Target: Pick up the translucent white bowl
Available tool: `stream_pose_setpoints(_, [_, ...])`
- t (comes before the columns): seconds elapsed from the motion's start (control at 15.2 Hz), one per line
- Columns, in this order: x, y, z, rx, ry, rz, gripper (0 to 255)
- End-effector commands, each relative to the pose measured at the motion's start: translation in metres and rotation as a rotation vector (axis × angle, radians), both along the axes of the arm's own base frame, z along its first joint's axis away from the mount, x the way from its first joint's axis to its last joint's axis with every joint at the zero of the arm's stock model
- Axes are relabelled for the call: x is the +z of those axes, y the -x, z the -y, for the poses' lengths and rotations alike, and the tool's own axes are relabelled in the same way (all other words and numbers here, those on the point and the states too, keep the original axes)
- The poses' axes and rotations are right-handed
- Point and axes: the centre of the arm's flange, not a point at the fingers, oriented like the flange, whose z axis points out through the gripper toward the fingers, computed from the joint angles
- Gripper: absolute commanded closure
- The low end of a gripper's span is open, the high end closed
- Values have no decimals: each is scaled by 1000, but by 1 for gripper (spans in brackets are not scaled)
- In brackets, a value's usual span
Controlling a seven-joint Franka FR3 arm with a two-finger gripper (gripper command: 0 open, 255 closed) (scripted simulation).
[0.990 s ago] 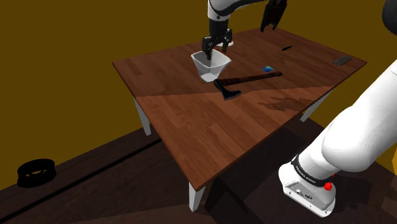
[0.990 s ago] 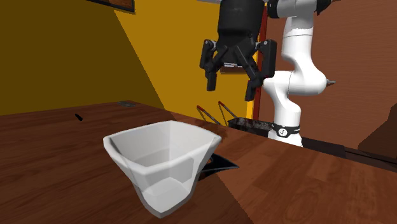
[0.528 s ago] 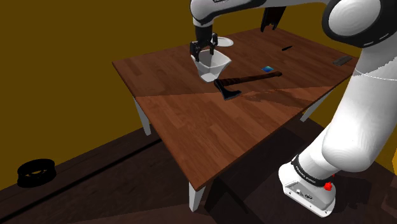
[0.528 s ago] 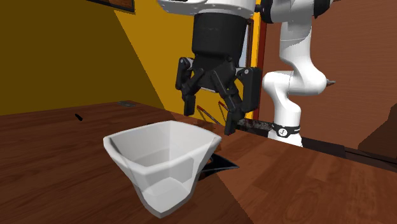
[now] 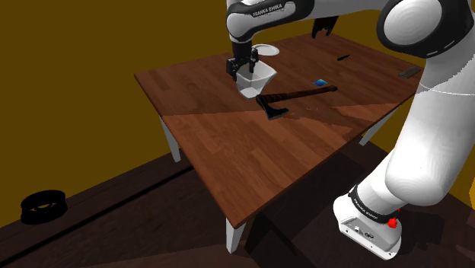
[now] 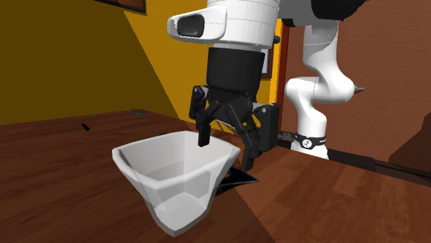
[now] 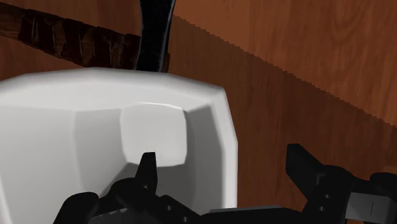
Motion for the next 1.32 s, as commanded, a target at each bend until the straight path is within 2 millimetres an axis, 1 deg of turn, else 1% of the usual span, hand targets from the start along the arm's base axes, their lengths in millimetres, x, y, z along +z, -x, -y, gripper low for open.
stream_pose_setpoints(0.0, [-2, 0, 1, 0, 0, 1, 255])
stream_pose_setpoints(0.59, [-3, 0, 1, 0, 0, 1, 255])
stream_pose_setpoints(1.25, [50, 0, 1, 0, 0, 1, 255])
